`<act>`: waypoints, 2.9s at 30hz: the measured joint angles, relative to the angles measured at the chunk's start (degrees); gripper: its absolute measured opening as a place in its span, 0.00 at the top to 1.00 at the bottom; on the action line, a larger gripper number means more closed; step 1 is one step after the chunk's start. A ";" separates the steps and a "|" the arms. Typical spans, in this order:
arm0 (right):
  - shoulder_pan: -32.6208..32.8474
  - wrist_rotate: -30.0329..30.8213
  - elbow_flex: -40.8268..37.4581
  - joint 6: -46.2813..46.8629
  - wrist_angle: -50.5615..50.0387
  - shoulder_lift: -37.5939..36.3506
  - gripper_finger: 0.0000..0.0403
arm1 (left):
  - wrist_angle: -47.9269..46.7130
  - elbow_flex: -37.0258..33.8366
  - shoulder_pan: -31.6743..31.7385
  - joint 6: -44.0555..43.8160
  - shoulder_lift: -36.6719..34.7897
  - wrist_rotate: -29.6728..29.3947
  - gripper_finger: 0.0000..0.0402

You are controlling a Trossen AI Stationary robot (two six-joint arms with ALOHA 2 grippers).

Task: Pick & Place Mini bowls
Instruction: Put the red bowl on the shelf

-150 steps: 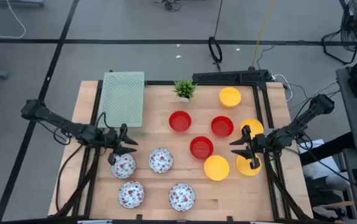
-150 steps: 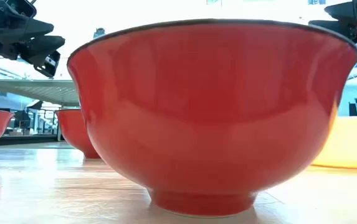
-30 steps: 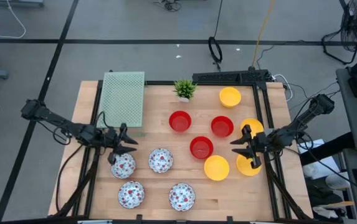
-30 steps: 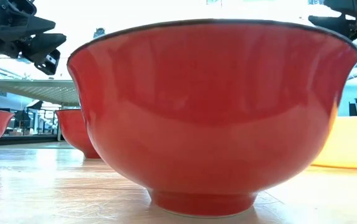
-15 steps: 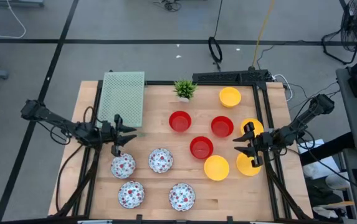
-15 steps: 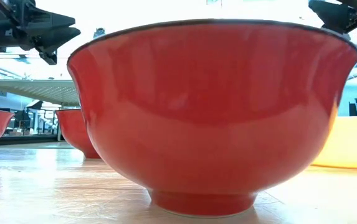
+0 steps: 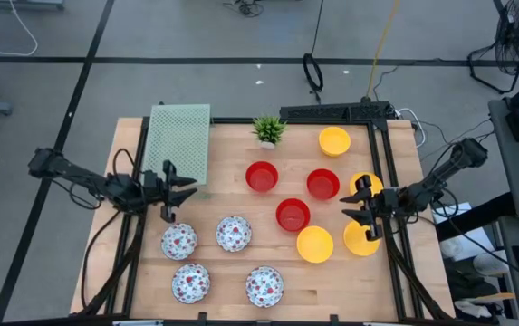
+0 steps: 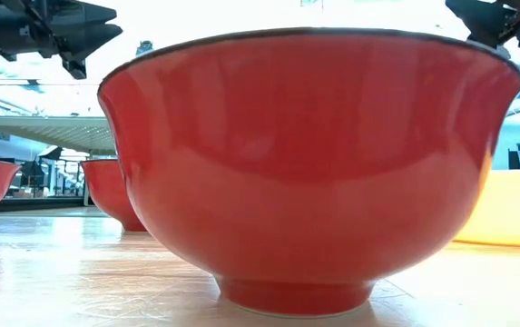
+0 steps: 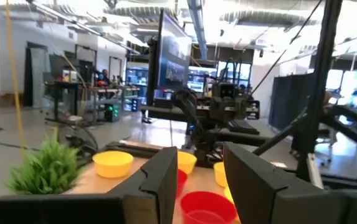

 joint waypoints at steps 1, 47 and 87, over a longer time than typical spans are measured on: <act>-0.49 0.02 0.00 -0.01 0.22 0.00 0.67 | -1.63 1.05 0.14 0.78 0.01 -0.03 0.67; -7.60 -0.20 0.00 -1.25 -1.42 0.02 0.67 | -33.07 46.00 14.69 1.15 62.58 3.56 0.67; -7.60 0.00 0.02 -1.49 -7.88 0.00 0.67 | -42.84 55.15 21.97 4.84 79.54 17.13 0.67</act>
